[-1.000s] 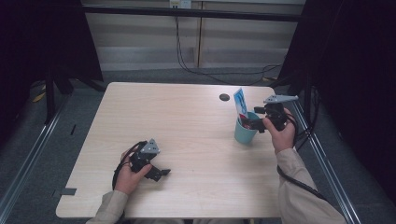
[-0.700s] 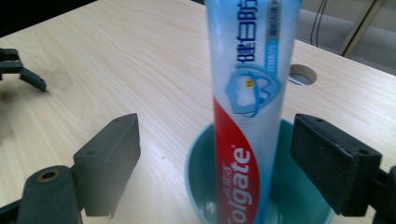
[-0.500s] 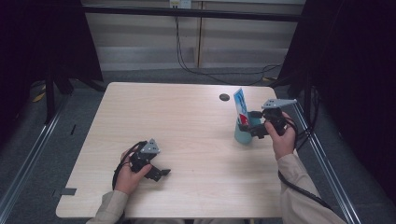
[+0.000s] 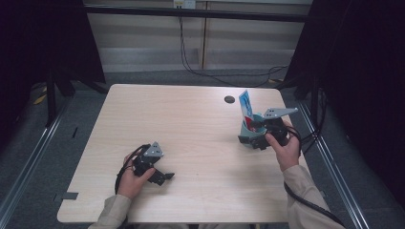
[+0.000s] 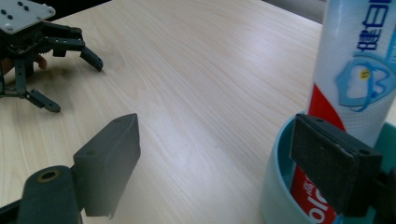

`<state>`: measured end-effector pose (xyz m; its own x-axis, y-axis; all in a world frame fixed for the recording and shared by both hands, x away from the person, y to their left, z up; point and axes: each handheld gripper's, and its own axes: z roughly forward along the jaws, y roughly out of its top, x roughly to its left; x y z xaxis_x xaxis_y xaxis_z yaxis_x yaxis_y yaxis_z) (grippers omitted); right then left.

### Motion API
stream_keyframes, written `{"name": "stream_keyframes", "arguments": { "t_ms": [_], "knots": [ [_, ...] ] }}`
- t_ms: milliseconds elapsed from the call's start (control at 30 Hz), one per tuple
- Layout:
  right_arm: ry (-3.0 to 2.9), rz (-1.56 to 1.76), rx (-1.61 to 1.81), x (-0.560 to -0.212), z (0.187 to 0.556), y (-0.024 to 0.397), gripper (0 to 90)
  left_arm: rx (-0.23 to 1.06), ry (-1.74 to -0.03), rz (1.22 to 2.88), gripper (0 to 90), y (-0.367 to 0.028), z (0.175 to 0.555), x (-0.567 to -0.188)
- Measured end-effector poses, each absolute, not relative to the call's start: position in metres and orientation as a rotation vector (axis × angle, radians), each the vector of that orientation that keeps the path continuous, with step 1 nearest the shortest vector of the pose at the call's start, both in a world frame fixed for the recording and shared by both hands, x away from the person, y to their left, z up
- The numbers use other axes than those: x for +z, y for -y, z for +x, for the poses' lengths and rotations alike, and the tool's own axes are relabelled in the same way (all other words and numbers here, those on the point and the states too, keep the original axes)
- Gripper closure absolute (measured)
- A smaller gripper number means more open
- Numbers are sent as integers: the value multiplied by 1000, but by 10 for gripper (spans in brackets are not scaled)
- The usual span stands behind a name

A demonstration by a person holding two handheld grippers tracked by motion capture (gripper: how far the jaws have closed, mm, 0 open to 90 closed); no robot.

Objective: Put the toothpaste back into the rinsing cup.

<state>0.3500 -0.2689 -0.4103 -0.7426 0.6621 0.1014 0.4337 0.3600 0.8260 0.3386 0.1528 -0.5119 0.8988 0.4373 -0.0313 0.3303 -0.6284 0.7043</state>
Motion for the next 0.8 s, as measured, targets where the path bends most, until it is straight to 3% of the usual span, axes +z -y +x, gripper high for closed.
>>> {"name": "stream_keyframes", "arguments": {
  "t_ms": [800],
  "knots": [
    [-2491,882,1344,-439,317,244,154,183,-546,2303,0,-153,339,-512]
  ]
}}
